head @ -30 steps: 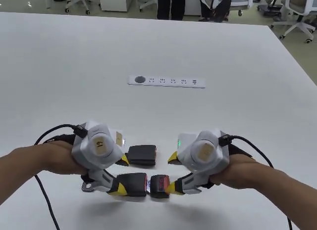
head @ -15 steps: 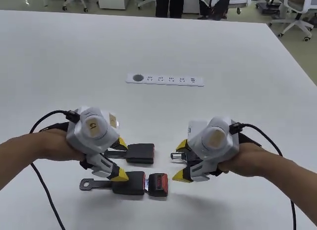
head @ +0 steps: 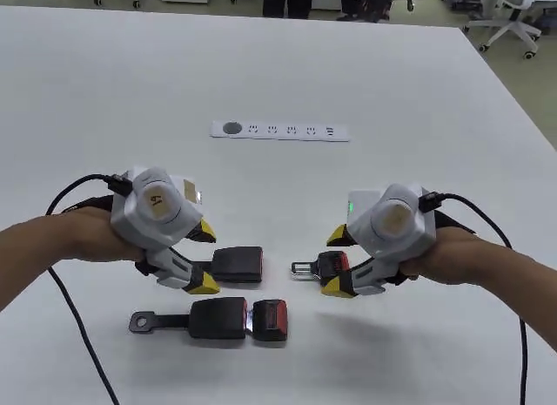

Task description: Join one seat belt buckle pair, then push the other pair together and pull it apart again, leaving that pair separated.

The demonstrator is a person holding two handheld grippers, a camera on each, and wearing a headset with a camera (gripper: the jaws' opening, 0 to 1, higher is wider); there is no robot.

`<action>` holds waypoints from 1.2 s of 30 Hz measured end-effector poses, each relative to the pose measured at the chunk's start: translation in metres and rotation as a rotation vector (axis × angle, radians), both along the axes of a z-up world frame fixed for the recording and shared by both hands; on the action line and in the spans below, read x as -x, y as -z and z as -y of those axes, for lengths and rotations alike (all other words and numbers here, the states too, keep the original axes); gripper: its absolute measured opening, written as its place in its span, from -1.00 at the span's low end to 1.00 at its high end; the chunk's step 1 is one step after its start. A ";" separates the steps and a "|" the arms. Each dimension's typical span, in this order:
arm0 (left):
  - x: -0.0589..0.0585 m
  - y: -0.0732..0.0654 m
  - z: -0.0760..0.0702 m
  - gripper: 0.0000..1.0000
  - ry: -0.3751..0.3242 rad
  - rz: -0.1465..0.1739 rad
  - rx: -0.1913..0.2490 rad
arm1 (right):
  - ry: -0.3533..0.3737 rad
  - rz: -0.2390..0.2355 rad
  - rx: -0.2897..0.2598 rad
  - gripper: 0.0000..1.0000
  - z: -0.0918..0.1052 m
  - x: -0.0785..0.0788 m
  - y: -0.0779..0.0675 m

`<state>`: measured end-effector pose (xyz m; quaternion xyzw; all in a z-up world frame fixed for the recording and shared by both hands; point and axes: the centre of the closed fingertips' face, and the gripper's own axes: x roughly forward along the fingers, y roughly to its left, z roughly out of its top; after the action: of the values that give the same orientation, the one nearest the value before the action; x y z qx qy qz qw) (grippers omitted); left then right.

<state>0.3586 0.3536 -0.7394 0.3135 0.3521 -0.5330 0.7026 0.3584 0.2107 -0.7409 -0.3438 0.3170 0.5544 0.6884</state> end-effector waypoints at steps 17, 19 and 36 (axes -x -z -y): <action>-0.013 0.020 -0.001 -0.11 0.040 -0.049 -0.069 | -0.041 -0.038 0.069 -0.22 0.015 -0.013 0.024; -0.013 0.021 0.001 -0.13 0.044 -0.057 -0.070 | -0.044 -0.043 0.072 -0.23 0.015 -0.013 0.024; -0.015 0.037 0.002 -0.36 0.104 -0.062 -0.115 | -0.074 -0.069 0.079 -0.39 0.016 -0.011 0.036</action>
<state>0.3734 0.3514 -0.7765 0.3545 0.3869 -0.5574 0.6434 0.3697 0.1950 -0.7765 -0.3631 0.3494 0.5778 0.6421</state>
